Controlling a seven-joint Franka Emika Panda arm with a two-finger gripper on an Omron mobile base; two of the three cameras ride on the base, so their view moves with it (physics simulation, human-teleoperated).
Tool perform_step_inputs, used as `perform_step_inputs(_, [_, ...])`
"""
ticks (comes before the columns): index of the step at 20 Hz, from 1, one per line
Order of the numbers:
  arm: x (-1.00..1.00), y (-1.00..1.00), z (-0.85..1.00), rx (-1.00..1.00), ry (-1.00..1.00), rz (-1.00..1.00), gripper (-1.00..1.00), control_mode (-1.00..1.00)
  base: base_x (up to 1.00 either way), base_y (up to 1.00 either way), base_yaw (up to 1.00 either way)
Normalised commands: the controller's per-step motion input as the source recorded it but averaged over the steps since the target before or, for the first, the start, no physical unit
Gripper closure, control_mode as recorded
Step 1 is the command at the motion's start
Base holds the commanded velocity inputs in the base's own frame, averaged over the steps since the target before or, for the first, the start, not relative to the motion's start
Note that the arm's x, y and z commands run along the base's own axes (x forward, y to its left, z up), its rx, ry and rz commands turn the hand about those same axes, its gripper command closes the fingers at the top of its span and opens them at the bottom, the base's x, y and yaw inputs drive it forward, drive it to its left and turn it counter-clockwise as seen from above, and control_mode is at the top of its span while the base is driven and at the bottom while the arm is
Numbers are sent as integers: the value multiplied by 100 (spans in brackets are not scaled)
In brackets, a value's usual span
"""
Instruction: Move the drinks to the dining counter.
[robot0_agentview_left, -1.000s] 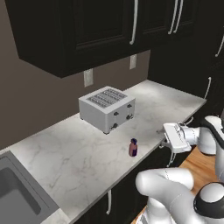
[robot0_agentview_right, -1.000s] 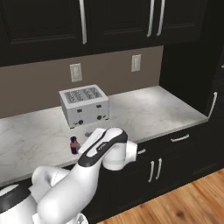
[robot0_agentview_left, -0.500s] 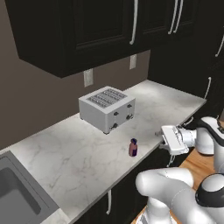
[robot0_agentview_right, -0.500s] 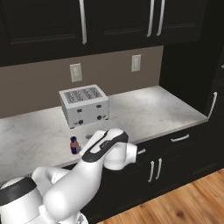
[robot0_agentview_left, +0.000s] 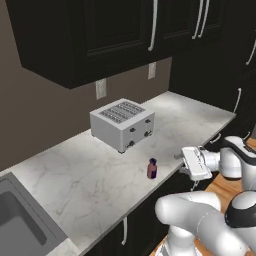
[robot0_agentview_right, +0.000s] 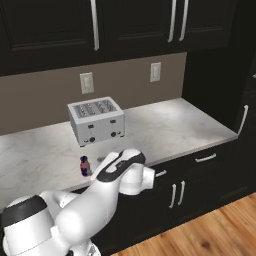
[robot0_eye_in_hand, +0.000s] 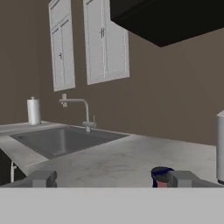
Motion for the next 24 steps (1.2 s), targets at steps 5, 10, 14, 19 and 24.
perform_step_inputs(5, [15, 12, -17, 0, 0, 0, -100, -100, 0, 0, 0])
perform_step_inputs(10, [22, 6, -18, 0, 3, 0, -100, -100, 0, 0, 0])
perform_step_inputs(14, [30, 1, -16, 0, 5, 0, -100, -100, 0, 0, 0])
perform_step_inputs(19, [32, 0, -10, 0, 7, 0, -100, -100, 0, 0, 0])
perform_step_inputs(24, [35, 0, -17, 0, 1, 0, -100, -100, 0, 0, 0])
